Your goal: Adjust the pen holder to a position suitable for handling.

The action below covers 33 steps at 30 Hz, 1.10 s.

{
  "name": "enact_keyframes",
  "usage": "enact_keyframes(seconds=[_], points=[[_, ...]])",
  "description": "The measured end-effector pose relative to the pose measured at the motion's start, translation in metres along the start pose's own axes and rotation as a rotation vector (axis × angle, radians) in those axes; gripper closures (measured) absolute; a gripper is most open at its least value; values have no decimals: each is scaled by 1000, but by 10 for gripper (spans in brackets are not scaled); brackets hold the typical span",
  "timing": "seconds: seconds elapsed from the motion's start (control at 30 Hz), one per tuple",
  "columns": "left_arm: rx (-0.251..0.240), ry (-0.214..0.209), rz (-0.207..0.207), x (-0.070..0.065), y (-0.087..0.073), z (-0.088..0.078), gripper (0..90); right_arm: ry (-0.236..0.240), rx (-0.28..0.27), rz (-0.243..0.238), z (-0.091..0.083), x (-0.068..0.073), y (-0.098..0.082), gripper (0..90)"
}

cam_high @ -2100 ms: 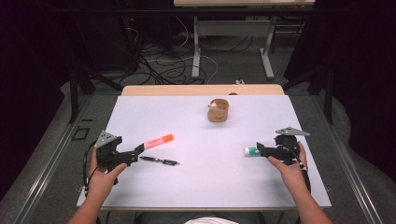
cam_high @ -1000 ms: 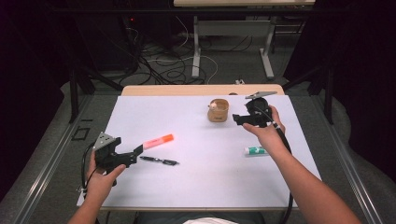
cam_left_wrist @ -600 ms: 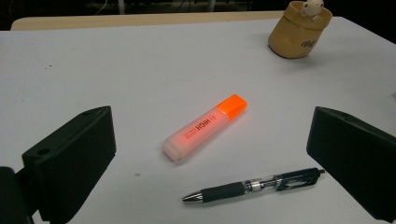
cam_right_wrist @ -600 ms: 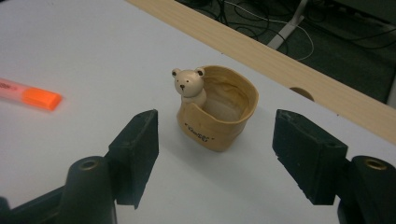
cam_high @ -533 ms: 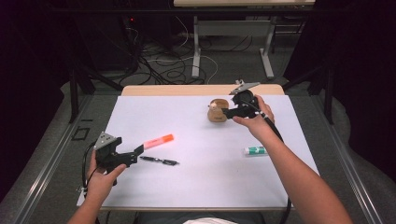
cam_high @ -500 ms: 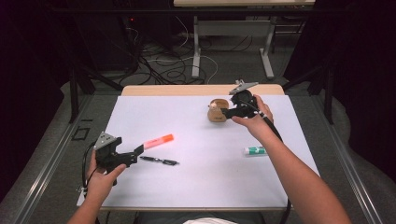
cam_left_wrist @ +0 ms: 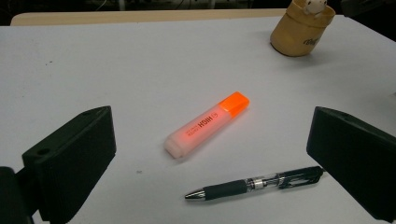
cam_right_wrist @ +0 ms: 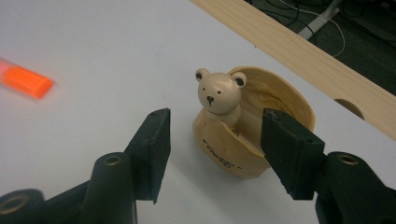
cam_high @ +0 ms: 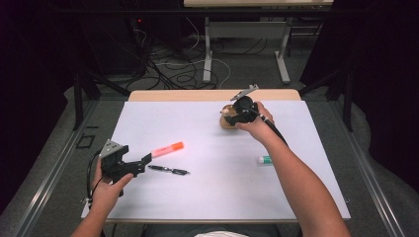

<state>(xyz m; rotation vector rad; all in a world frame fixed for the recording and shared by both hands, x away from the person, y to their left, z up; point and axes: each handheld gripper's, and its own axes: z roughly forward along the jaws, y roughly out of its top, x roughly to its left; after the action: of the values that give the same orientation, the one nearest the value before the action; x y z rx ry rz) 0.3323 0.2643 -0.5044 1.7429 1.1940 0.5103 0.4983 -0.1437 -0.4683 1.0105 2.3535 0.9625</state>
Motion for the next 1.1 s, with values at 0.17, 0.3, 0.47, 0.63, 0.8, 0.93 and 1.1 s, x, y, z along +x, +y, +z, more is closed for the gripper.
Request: enact_keyframes(seconds=[0.17,0.3,0.47,0.63,0.8,0.93,1.1], points=[[7,4,-7,2,-1,1,19,-32,-5,-15,13,-2,-1,436],[9,4,-6,1,-1,0,19,-34,-3,-26,21,-4,-2,441],[12,0,-5,0,-1,1,19,-16,6,-18,31,-3,-3,442],[15,-4,-12,2,-2,1,19,-7,12,-40,42,-4,-6,443],[21,-4,-15,2,-2,2,19,-16,41,-40,47,-5,-7,459],[21,-2,-19,2,-3,2,19,2,34,-54,50,-5,-7,487],[26,-1,-21,2,-3,2,19,11,21,-69,53,-5,-6,508]])
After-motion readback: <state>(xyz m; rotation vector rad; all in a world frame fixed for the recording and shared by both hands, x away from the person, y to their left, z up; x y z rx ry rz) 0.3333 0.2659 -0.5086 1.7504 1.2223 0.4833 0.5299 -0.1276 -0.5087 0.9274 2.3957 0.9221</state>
